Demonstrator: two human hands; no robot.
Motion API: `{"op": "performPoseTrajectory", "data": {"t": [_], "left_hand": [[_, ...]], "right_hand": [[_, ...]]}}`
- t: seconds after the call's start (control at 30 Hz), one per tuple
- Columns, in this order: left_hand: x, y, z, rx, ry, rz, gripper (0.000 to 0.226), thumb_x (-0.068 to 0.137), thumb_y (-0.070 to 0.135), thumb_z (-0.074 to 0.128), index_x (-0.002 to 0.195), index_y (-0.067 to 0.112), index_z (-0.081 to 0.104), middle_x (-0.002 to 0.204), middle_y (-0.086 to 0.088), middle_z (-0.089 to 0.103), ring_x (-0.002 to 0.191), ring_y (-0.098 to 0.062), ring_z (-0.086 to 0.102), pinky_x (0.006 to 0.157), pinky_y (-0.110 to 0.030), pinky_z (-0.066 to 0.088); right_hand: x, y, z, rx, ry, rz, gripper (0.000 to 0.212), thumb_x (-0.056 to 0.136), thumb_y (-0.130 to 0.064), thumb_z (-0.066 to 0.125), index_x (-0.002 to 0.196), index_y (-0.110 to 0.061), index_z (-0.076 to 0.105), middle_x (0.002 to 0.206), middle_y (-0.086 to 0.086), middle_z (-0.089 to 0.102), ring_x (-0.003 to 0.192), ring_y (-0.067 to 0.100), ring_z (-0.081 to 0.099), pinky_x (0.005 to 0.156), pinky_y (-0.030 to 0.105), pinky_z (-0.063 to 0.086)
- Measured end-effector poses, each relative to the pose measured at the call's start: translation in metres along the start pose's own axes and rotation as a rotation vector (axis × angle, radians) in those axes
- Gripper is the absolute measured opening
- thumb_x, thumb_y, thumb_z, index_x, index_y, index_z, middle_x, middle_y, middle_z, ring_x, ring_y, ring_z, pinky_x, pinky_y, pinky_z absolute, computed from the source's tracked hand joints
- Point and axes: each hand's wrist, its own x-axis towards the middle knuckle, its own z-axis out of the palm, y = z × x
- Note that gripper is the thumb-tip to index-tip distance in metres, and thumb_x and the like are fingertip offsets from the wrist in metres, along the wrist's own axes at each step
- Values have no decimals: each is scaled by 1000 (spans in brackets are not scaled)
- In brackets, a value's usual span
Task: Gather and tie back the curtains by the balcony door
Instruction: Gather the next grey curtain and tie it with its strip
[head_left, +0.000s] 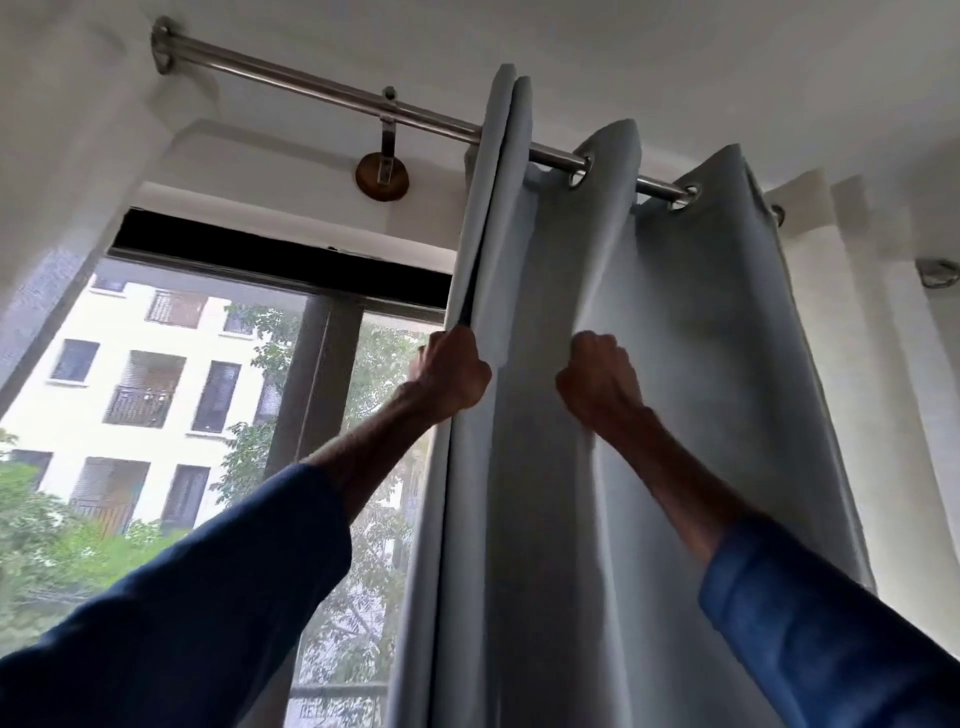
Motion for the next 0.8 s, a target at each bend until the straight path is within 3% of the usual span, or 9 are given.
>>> {"op": "performPoseTrajectory", "data": {"t": [0.13,0.3,0.4,0.5,0.57,0.67,0.8], "left_hand": [[0,-12,-12,17,-26,31,11,92,17,57,92,7,55,115,-30,62,102,-48,63,69,-35,45],[3,-14,-11,9,-140,69,9,84,4,57,82,6,48,106,-31,65,103,-43,65,62,-32,39],[-1,-6,-9,56,-160,137,33,83,2,55,60,12,32,101,-33,66,103,-41,66,62,-32,36],[-12,12,-9,-15,-145,120,26,90,11,57,71,5,41,102,-30,65,98,-37,67,61,-32,38],[-17,25,-10,-63,-140,101,18,93,17,57,83,6,46,95,-20,59,85,-31,61,56,-27,40],[-21,40,-7,-135,-167,56,20,89,15,54,72,7,44,80,-8,51,64,-22,51,44,-22,32],[-24,53,0,-273,-123,-68,21,94,25,47,89,6,55,104,-20,58,88,-34,51,71,-25,35]], "right_hand": [[-3,-50,7,40,29,-140,19,91,-3,49,106,1,60,114,24,62,109,44,59,82,41,46],[-7,-82,5,50,66,-288,16,98,-8,45,107,-2,57,113,22,59,107,42,57,76,36,35],[-14,-63,5,16,52,-323,17,99,-8,43,109,-3,56,110,24,59,104,43,59,76,38,38],[-39,-35,10,-44,46,-368,19,98,-9,41,111,-5,54,102,25,61,99,45,60,71,38,33],[-59,-21,15,-56,39,-347,25,98,-7,37,116,-5,55,103,24,62,98,45,60,71,39,34],[-83,-13,22,-17,84,-325,37,93,2,36,122,-6,57,98,21,65,94,44,61,70,37,30],[-100,-13,23,103,126,-309,41,78,8,51,113,-10,62,67,11,55,73,42,59,62,36,34]]}}
